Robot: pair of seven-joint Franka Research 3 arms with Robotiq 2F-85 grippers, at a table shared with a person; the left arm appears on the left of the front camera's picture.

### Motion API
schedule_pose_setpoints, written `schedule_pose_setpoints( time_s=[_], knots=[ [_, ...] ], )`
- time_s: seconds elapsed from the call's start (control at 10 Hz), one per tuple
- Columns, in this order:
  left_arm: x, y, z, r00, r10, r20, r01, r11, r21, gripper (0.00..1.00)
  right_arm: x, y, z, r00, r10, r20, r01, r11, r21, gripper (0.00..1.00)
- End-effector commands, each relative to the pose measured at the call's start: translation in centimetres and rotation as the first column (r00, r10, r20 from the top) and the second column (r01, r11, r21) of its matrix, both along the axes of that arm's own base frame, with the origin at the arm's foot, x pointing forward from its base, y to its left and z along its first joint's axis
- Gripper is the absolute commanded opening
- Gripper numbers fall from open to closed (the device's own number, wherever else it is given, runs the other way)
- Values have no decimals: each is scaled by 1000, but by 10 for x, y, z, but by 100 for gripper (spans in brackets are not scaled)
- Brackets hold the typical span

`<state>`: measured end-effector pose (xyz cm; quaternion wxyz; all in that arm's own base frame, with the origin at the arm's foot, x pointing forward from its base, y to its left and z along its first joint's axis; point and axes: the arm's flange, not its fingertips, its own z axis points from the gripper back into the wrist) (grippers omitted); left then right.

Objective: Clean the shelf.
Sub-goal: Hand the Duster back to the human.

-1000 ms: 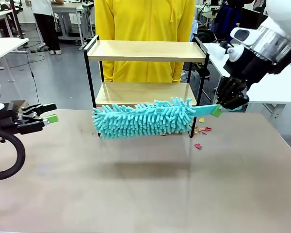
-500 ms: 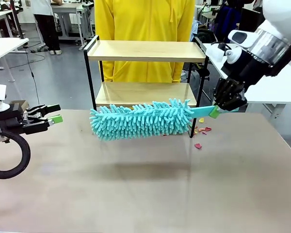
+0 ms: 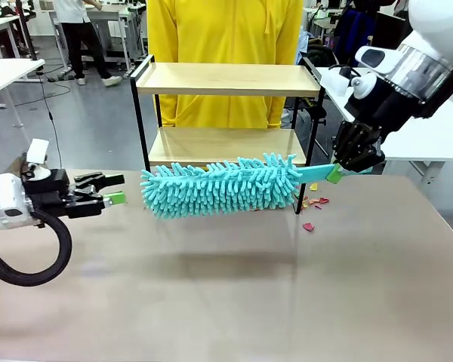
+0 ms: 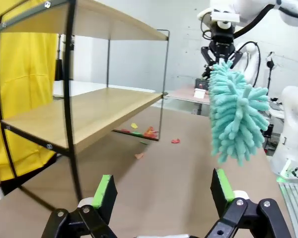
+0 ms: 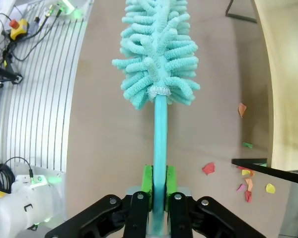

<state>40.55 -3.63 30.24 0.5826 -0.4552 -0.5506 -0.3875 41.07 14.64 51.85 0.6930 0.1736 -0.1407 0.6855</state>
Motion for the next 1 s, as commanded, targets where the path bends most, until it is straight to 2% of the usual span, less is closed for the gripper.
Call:
schedule_pose_setpoints(
  time_s=[0.0, 0.3, 0.6, 0.9],
  knots=[
    [-44, -23, 10, 998, -42, -39, 41, 999, -25, 100, -1, -1, 3, 1000, -8, 0, 8, 1000, -2, 13],
    [-62, -48, 24, 975, -205, -83, 201, 978, -63, 100, -1, -1, 3, 1000, -8, 0, 8, 1000, -2, 13],
    [-73, -71, 24, 965, -254, -69, 250, 966, -62, 100, -1, -1, 3, 1000, -8, 0, 8, 1000, -2, 13],
    [-83, -106, 23, 940, -333, -67, 327, 941, -92, 100, -1, -1, 3, 1000, -8, 0, 8, 1000, -2, 13]
  ],
)
